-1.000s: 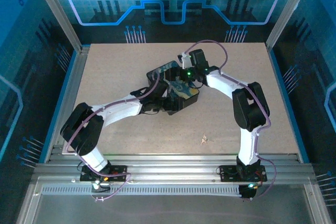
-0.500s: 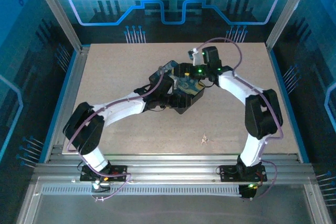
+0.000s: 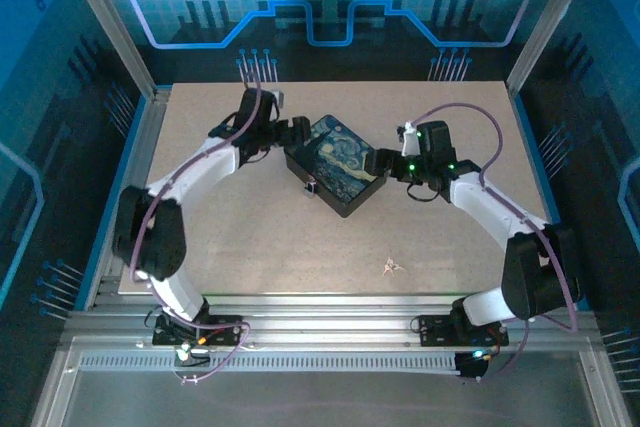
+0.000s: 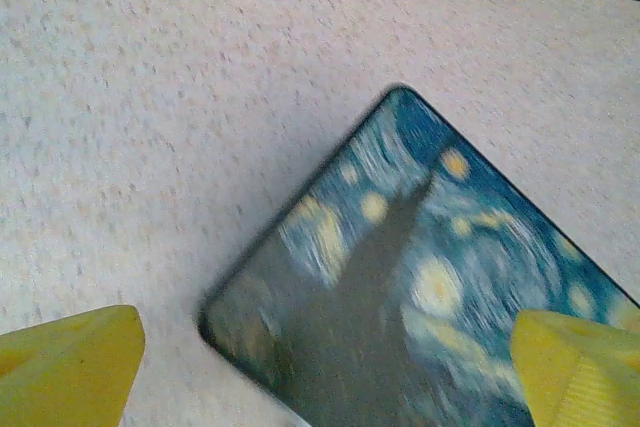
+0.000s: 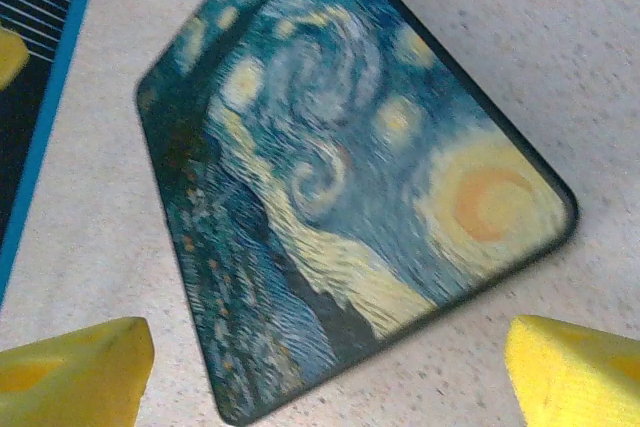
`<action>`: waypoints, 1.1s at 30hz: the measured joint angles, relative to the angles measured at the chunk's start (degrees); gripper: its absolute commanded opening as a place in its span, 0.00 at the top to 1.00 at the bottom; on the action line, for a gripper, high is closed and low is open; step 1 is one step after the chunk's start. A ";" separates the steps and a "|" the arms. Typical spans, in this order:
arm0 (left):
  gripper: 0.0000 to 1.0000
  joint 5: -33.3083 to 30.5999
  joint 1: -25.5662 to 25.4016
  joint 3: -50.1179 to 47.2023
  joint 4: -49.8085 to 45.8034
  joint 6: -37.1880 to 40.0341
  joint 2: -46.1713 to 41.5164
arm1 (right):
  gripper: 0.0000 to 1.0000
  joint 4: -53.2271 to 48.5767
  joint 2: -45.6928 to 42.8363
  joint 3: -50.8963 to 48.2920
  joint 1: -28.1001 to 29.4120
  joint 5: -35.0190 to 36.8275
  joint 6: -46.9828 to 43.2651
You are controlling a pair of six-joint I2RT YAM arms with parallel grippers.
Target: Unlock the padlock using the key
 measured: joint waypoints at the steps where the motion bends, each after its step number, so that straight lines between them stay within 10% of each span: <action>1: 0.03 -0.13 0.50 2.01 0.26 0.96 2.54 | 0.09 0.00 -0.13 -0.98 -0.11 0.04 0.15; 18: 0.06 13.00 1.73 3.21 9.68 0.17 16.90 | 0.11 2.19 11.04 2.89 0.09 -4.15 2.08; 33: 0.07 14.71 -0.26 -26.60 15.76 -10.12 -6.16 | 0.11 0.92 24.72 18.40 0.66 -4.17 1.18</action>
